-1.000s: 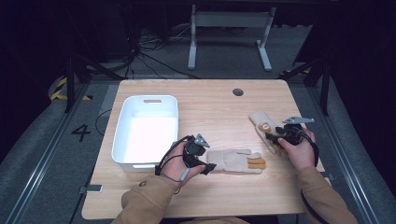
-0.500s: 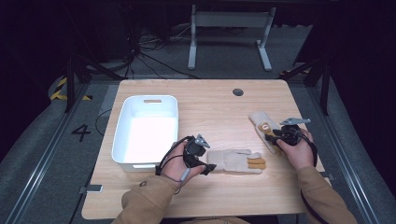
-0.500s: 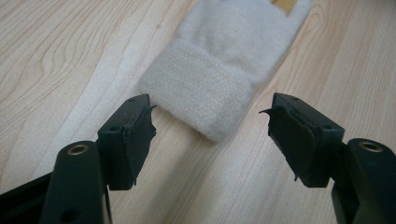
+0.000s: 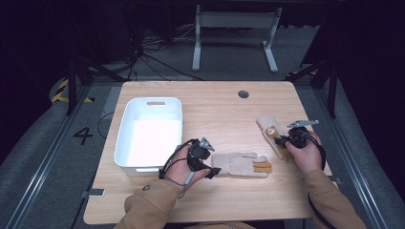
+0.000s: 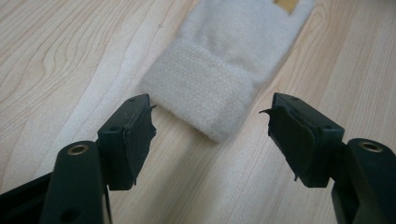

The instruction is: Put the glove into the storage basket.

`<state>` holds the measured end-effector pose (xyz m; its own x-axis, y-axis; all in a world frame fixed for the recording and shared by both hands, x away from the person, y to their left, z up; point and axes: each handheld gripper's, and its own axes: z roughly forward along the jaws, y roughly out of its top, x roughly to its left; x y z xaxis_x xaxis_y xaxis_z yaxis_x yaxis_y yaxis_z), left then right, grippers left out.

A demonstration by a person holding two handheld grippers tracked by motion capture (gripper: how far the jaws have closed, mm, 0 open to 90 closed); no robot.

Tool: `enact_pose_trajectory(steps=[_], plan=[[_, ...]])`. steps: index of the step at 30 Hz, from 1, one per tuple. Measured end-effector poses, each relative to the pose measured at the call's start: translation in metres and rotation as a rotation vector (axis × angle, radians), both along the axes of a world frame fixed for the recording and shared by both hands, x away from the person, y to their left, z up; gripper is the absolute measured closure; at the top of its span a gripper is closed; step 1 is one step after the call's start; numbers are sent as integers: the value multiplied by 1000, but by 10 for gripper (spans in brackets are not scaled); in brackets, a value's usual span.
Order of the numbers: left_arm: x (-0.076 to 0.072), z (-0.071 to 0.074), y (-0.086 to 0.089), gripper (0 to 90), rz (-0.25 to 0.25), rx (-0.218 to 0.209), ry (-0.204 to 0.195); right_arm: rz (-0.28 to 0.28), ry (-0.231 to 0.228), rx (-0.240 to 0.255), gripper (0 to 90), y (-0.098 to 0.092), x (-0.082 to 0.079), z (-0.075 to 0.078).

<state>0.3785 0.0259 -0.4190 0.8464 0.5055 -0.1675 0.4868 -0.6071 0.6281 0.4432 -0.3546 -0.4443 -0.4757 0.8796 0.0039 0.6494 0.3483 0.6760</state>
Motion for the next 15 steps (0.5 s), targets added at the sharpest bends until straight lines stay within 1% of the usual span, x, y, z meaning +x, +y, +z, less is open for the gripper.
enact_pose_trajectory(steps=[3,4,7,10,15], plan=[[0,0,0,317,1,0,-1,7,-13,4,785,0,-2,7],[0,1,0,317,-1,2,-3,9,-22,10,786,0,-4,10],[1,1,-2,317,-6,-1,-2,18,-52,3,787,2,-8,19],[2,1,-3,317,-7,-1,-2,31,-75,5,787,2,-13,28],[3,3,-5,317,-15,-4,-6,46,-105,27,787,0,-23,44]])
